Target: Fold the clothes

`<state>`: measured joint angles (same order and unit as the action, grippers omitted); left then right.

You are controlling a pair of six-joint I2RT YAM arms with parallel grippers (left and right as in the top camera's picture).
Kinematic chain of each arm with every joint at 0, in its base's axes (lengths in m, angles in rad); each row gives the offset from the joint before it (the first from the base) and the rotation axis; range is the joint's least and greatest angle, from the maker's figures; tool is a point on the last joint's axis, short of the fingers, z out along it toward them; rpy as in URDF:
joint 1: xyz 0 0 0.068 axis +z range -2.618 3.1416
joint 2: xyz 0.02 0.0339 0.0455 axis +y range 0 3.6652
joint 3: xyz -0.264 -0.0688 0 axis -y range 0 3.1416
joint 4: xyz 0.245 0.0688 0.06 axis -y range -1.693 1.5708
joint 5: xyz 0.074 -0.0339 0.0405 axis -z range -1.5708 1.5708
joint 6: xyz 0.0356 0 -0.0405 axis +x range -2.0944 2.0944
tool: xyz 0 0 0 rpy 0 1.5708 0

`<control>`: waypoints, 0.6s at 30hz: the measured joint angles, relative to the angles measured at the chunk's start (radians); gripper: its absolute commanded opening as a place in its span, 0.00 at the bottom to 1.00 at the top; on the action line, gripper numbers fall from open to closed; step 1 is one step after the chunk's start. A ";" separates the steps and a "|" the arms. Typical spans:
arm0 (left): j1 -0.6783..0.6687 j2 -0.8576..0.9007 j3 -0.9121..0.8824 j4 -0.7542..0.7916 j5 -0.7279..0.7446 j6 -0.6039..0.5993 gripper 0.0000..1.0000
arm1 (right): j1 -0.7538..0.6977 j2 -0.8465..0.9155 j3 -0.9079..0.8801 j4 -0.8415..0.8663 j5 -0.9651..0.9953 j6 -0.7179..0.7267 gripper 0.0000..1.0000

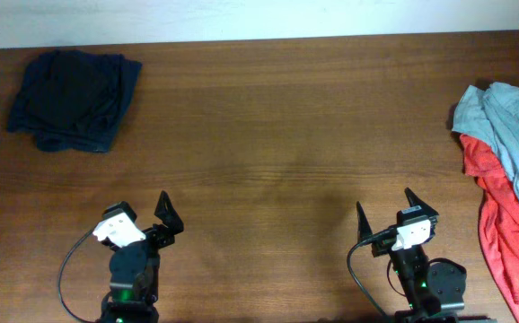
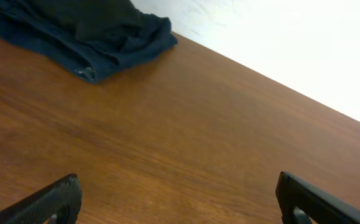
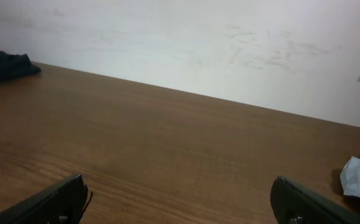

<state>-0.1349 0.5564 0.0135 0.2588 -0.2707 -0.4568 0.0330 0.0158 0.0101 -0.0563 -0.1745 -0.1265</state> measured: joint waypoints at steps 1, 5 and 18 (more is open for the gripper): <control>0.006 -0.019 0.000 -0.021 -0.003 0.000 0.99 | 0.000 0.000 0.000 0.000 0.000 0.000 0.99; 0.027 -0.093 -0.001 -0.103 -0.012 0.000 0.99 | 0.000 0.000 0.000 0.000 0.000 0.000 0.99; 0.056 -0.272 -0.002 -0.305 -0.026 0.064 0.99 | 0.000 0.000 0.000 0.000 0.000 0.000 0.99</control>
<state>-0.0788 0.2844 0.0120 -0.0463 -0.2966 -0.3927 0.0330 0.0158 0.0101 -0.0563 -0.1741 -0.1268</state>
